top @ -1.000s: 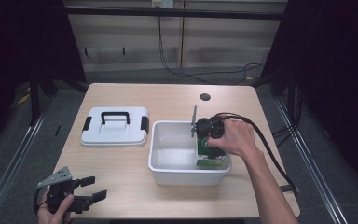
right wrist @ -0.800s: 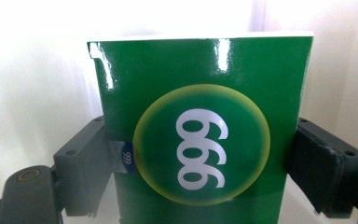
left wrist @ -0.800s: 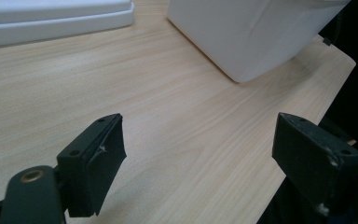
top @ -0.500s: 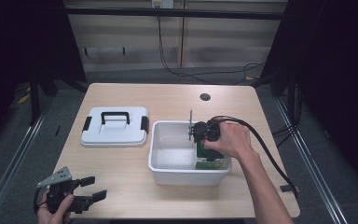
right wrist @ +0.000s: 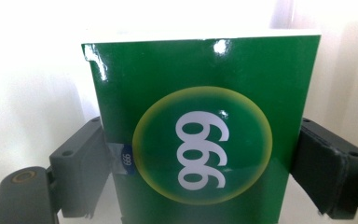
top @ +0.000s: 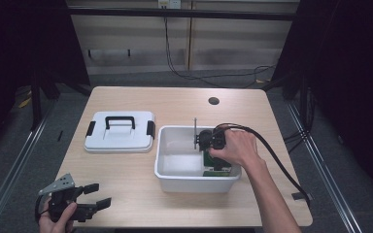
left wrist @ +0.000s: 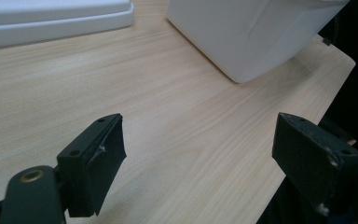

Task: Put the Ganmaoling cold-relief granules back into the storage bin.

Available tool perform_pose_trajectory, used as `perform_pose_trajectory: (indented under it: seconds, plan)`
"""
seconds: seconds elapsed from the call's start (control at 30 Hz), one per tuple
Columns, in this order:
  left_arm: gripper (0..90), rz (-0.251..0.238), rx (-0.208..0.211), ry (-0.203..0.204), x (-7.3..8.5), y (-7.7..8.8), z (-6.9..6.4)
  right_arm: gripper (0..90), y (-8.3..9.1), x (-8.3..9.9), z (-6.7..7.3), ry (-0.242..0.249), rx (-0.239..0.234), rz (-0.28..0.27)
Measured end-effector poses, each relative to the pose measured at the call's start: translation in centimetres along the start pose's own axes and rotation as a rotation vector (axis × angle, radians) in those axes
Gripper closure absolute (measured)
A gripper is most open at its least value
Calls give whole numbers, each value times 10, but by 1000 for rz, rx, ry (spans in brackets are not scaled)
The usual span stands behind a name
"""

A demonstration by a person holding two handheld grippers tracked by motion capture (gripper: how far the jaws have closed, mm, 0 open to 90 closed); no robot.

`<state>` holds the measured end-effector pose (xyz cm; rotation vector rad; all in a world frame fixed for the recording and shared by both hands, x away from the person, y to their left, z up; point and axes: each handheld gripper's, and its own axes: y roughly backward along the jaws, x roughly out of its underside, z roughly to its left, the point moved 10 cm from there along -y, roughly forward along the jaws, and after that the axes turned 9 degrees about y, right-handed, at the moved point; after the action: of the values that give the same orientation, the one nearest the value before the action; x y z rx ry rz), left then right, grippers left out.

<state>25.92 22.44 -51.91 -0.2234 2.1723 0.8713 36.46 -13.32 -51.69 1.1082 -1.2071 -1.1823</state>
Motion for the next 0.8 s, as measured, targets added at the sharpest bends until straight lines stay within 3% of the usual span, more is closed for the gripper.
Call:
perform_pose_trajectory:
  seconds: [0.37,0.63,0.8]
  plan:
    - [170,2,1,-1,0,0,0,108,-1,2,-1,4,-9,-27]
    - [170,3,1,0,0,0,0,100,3,5,-2,9,13,-54]
    - [169,6,2,-3,1,0,0,99,10,6,0,8,39,-98]
